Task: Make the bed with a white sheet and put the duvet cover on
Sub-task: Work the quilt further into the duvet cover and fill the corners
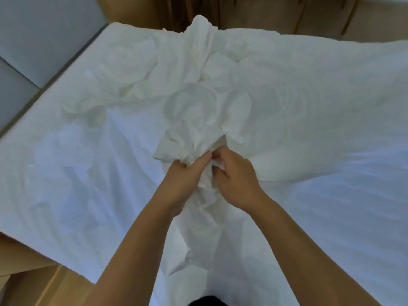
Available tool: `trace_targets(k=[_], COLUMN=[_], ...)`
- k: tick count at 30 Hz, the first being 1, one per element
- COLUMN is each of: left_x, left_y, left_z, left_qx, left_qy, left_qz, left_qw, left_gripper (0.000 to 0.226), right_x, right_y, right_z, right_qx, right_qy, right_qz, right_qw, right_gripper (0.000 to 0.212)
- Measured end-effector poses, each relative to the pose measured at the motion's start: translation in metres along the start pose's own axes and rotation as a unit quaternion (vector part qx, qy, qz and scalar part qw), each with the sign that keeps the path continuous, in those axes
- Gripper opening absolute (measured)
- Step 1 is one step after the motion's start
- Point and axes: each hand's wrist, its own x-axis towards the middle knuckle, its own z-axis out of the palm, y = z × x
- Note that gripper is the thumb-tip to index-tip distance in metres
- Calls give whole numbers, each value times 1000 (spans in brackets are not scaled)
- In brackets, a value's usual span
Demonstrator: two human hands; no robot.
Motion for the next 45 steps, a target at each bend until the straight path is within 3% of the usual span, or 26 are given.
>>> trace_targets(k=[3, 7, 8, 10, 14, 17, 19, 21, 23, 27, 29, 32, 33, 36, 38, 41, 43, 45], left_x=[16, 30, 32, 36, 40, 41, 42, 48, 54, 51, 45, 37, 35, 31, 29, 17, 9, 7], left_y=[3, 8, 10, 12, 11, -2, -11, -18, -23, -33, -36, -42, -43, -48, -50, -59, -66, -69], left_z=[-1, 9, 12, 13, -6, -16, -11, -3, 6, 20, 18, 13, 14, 19, 21, 20, 18, 19], left_qx=[12, 70, 91, 124, 290, 455, 492, 493, 465, 396, 281, 120, 128, 230, 384, 521, 563, 561], left_qy=[-22, -78, -102, -138, -180, -92, -40, -56, -129, -203, -208, -170, -152, -132, -141, -111, -65, -45], left_qz=[-58, -132, -150, -159, -15, 167, 233, 195, 107, 20, -33, -105, -97, -11, 80, 122, 146, 173], left_qw=[998, 986, 979, 970, 940, 870, 838, 846, 869, 895, 936, 972, 975, 964, 909, 837, 811, 808], left_gripper=[32, 48, 48, 40, 39, 48, 61, 75, 85, 93, 82, 29, 18, 17, 36, 56, 58, 53], right_x=[2, -7, -9, -9, -10, -10, -12, -18, -28, -49, -57, -59, -58, -56, -58, -58, -58, -58], right_y=[6, 6, 8, 15, 33, 44, 51, 56, 60, 76, 82, 90, 92, 96, 97, 96, 96, 92], right_z=[3, 10, 15, 22, 15, 4, -2, -6, -8, -8, -6, -3, -1, 1, 3, 4, 4, 4], right_qx=[54, 84, 77, 89, 253, 362, 404, 443, 500, 613, 662, 700, 699, 691, 686, 678, 673, 647], right_qy=[-43, -97, -85, -22, 37, 24, 4, -20, -34, 19, 43, 52, 50, 53, 56, 73, 79, 51], right_qz=[18, 67, 85, 134, 243, 338, 394, 408, 397, 371, 348, 345, 353, 384, 395, 402, 401, 382], right_qw=[997, 989, 990, 987, 936, 868, 826, 798, 769, 697, 662, 623, 619, 610, 608, 610, 617, 658], right_gripper=[26, 59, 62, 47, 13, 8, 12, 15, 19, 32, 39, 49, 47, 35, 31, 28, 25, 20])
